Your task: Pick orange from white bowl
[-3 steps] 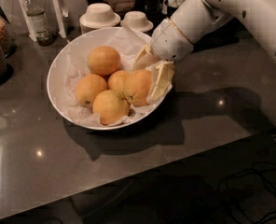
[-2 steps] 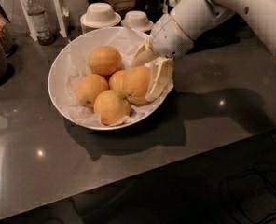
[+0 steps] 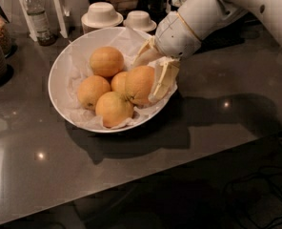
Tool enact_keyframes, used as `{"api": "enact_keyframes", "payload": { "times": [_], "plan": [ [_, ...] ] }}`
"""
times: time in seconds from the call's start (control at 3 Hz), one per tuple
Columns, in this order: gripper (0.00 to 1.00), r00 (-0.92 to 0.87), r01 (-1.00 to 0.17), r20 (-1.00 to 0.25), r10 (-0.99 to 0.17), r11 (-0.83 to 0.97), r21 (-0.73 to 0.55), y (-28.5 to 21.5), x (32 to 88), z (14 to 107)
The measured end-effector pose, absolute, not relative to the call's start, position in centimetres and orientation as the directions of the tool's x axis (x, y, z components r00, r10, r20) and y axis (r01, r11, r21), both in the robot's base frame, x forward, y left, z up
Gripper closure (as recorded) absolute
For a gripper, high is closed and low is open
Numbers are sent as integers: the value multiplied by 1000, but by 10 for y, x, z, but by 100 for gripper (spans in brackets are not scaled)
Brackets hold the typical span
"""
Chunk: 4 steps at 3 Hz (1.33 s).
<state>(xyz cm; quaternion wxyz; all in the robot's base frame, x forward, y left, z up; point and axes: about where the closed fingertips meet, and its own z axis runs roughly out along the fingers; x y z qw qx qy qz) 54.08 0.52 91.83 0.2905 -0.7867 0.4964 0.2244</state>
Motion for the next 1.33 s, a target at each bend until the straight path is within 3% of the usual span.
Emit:
{"api": "enact_keyframes", "payload": {
  "times": [0.33,1.0,1.33],
  "plan": [
    [100,407,-911,-642,-651,-338,-235,5,540,918],
    [100,431,-873,-572,-698,-162,-460,-30,466,1003],
    [100,432,-873,-571,-698,-163,-460,-30,466,1002]
  ]
}}
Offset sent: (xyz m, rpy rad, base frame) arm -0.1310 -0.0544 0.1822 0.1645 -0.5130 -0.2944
